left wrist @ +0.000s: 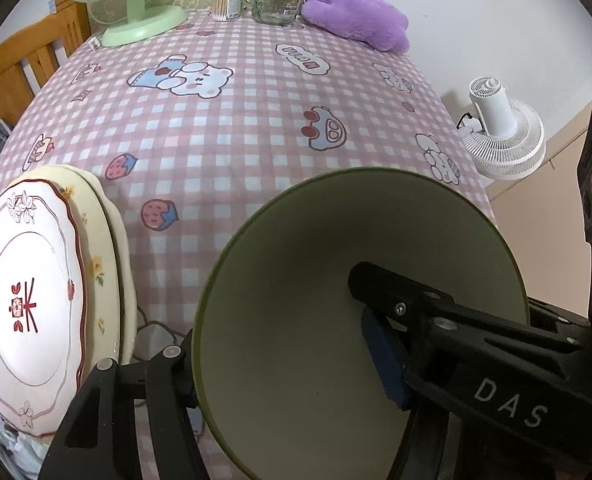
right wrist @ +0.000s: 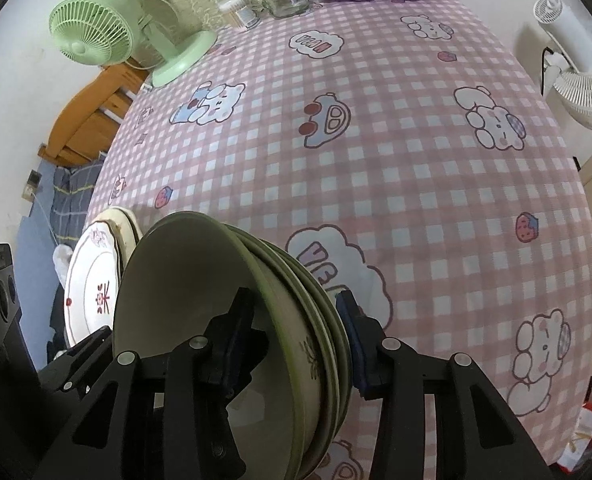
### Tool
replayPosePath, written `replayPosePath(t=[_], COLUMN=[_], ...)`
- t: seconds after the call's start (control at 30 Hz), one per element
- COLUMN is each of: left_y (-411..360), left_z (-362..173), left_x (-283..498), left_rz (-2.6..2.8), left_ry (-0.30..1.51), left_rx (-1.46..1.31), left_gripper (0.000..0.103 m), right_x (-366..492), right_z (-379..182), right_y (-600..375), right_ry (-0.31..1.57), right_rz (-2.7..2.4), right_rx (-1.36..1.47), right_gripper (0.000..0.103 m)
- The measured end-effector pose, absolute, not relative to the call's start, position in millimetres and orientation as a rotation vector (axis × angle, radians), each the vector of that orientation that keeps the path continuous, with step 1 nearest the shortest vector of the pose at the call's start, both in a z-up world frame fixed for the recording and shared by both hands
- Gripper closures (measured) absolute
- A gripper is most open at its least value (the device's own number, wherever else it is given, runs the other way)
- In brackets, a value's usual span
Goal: Organize plates and bowls
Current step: 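Grasp the rim of the stacked bowls with both grippers, then lift the bowl stack and carry it over the plate stack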
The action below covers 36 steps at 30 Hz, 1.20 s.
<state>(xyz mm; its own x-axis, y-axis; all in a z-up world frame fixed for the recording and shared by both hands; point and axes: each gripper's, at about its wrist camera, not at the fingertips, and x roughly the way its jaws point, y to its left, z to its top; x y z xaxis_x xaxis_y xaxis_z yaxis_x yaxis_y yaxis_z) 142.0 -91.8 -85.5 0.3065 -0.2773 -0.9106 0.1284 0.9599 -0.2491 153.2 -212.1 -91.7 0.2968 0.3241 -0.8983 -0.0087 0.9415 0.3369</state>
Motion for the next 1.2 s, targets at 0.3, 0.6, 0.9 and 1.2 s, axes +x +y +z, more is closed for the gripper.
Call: replayPosePath(t=[0.3, 0.6, 0.9, 1.2], left_y=[-87.6, -55.7, -10.3, 38.7], left_z=[-56.2, -38.0, -25.6, -21.6], left_x=[134.4, 129.0, 132.1, 132.3], left_rz=[-0.277, -0.297, -0.352, -0.381], left_ry=[1.184, 1.126, 1.108, 1.098], left_rx=[-0.132, -0.147, -0.139, -0.140], left_gripper=[0.038, 0.038, 0.038, 0.038], right_x=[146.4, 143.7, 140.2, 137.0], right_z=[-63.6, -36.3, -18.6, -11.2], right_y=[-212.7, -185.9, -139.5, -89.9], right_ry=[1.218, 1.165, 1.140, 1.127], right_rz=[0.236, 0.233, 0.182, 0.150], right_rx=[0.299, 0.288, 0.288, 0.288], right_gripper=[0.057, 0.057, 0.057, 0.057])
